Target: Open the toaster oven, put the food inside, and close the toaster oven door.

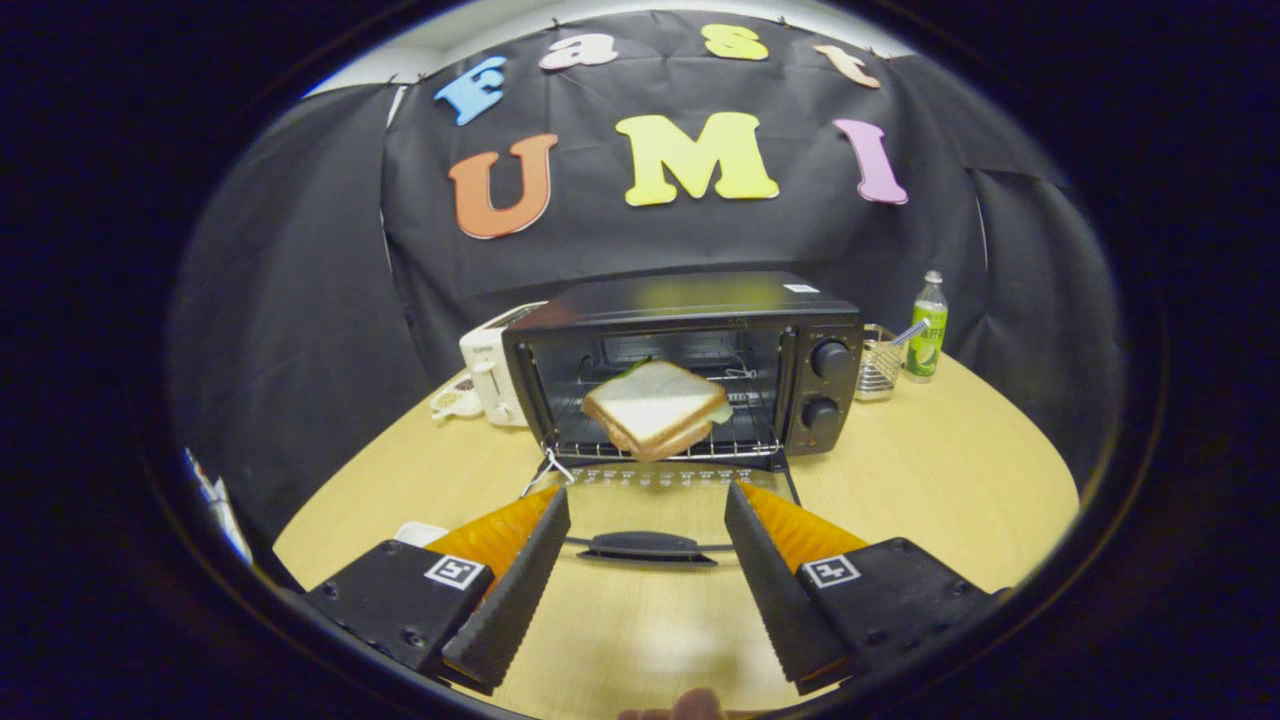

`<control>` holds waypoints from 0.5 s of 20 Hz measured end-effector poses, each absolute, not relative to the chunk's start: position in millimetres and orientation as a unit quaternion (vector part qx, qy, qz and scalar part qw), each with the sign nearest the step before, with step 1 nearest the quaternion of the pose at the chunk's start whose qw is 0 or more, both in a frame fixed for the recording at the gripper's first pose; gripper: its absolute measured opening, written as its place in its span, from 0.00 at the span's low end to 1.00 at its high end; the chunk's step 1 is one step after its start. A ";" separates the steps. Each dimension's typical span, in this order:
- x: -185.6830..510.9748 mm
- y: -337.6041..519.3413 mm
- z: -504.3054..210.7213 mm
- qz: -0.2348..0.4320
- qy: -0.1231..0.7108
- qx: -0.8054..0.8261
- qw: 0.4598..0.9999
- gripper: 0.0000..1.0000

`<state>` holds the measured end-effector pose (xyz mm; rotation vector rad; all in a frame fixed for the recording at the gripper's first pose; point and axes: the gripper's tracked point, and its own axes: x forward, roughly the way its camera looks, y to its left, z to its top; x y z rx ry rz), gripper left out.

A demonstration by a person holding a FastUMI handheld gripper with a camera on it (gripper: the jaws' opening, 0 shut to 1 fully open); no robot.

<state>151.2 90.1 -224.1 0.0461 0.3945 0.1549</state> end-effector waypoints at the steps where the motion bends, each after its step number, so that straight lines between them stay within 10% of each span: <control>1: 143.7 92.5 -231.4 0.076 0.195 0.014 0.978 1.00; 10: 145.7 104.4 -309.6 0.060 0.256 0.009 0.965 1.00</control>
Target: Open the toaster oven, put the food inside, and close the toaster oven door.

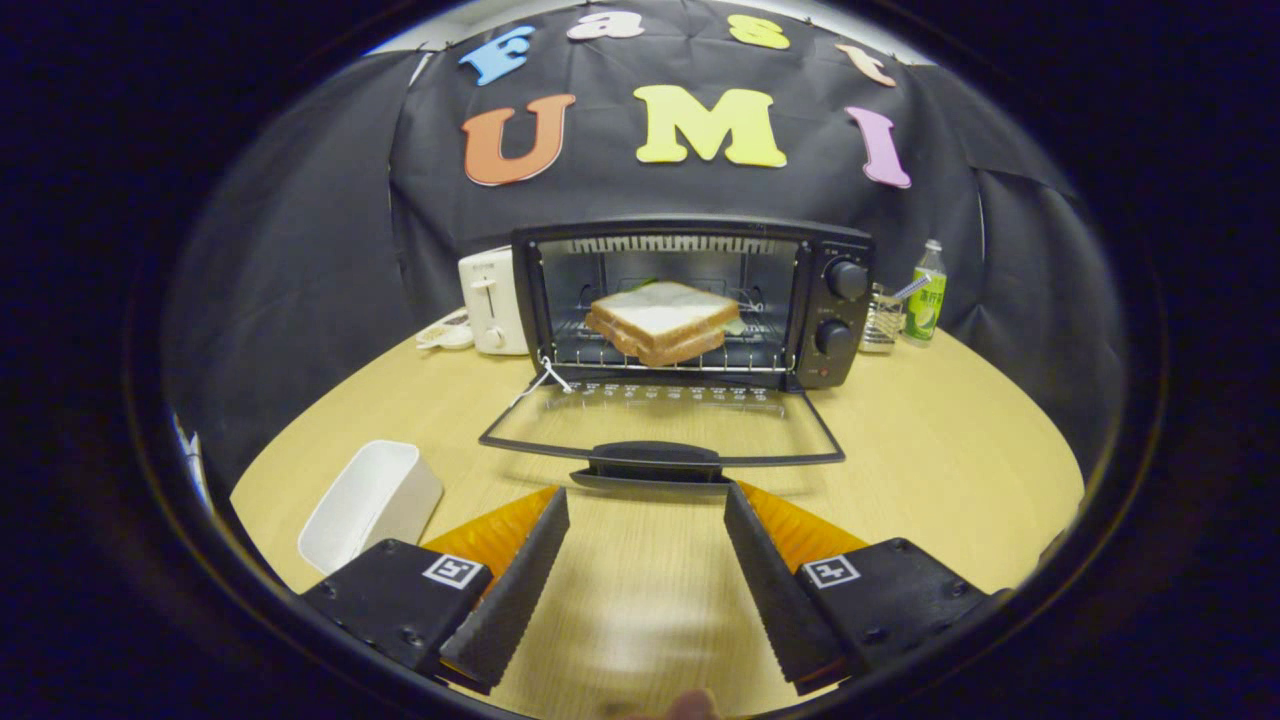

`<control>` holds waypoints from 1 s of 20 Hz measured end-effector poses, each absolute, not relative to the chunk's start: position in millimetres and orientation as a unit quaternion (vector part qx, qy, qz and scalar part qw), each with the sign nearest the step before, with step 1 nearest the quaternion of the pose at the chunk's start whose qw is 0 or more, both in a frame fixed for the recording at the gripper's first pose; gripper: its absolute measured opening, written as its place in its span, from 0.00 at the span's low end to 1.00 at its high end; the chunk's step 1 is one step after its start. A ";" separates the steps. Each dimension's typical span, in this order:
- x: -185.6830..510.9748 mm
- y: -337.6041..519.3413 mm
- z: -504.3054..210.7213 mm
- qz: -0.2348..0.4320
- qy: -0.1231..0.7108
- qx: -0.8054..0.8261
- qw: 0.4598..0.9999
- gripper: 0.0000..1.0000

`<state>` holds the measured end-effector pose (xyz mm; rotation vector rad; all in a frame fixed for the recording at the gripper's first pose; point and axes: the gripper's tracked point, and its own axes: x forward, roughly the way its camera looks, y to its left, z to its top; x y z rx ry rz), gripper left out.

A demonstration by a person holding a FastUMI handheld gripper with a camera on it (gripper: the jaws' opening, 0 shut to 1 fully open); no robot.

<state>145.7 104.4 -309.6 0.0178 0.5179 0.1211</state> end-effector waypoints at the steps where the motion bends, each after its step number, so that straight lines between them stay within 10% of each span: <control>1: 147.3 101.5 -316.6 0.053 0.271 0.015 0.961 1.00; 20: 175.1 98.1 -292.2 -0.005 0.259 0.009 0.966 1.00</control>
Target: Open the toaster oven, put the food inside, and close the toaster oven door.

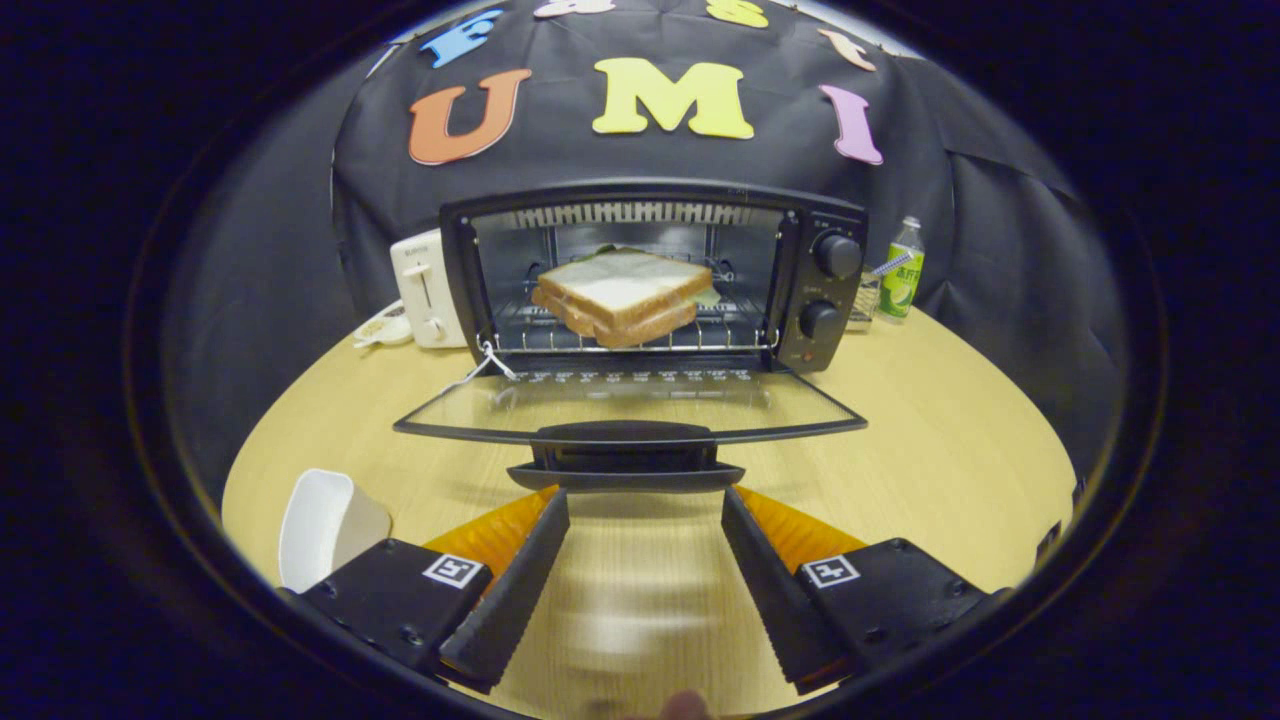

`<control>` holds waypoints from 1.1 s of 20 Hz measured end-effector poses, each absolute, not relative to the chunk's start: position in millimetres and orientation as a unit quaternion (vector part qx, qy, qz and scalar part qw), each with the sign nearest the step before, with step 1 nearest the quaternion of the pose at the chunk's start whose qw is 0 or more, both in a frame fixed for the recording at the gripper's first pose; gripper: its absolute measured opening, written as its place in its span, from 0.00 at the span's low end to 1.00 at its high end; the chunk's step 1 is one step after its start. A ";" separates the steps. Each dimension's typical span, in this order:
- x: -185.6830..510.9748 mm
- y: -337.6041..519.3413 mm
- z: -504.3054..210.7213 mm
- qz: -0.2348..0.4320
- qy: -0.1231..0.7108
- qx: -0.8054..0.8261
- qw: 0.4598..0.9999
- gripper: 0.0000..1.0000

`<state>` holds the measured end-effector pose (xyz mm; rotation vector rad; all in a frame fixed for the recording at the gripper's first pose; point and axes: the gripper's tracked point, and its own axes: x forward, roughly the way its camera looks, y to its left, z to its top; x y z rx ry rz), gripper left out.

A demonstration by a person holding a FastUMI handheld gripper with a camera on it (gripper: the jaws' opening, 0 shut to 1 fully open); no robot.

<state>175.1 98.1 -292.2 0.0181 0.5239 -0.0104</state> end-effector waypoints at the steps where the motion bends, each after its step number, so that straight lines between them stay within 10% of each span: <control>1: 178.9 97.3 -279.9 -0.005 0.245 0.005 0.970 1.00; 10: 208.8 85.6 -170.1 0.020 0.107 0.036 0.993 1.00; 22: 72.8 43.6 -6.6 0.014 -0.025 0.016 0.999 1.00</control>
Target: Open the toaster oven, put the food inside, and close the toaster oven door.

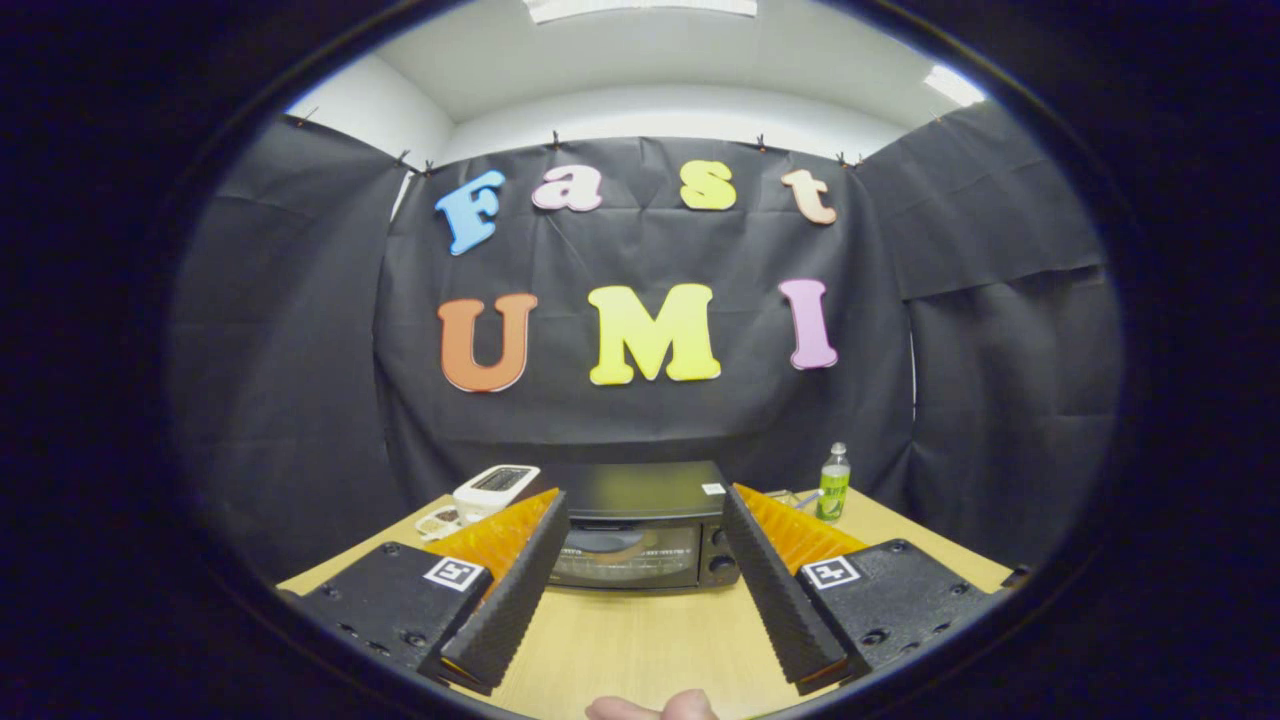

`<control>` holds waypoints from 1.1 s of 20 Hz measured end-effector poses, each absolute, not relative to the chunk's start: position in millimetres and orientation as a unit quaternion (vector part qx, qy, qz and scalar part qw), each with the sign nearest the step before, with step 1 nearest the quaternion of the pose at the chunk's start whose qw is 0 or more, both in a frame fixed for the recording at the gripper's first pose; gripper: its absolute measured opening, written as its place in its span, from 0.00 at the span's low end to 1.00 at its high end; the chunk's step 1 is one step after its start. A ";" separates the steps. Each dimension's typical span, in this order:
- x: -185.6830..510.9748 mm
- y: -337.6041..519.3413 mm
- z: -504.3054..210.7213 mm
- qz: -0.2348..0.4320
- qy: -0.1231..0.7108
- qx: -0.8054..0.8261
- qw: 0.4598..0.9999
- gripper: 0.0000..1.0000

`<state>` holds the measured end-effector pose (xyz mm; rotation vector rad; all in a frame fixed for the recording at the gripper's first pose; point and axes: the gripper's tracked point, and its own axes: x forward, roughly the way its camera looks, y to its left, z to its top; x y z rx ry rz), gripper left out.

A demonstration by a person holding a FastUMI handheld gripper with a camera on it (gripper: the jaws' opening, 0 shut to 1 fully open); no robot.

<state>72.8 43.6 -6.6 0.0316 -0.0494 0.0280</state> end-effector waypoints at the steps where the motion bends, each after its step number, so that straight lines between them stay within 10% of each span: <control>1: 63.2 42.0 5.4 0.014 -0.034 0.016 0.999 1.00; 22: 27.7 120.6 48.7 0.063 -0.062 0.016 0.996 1.00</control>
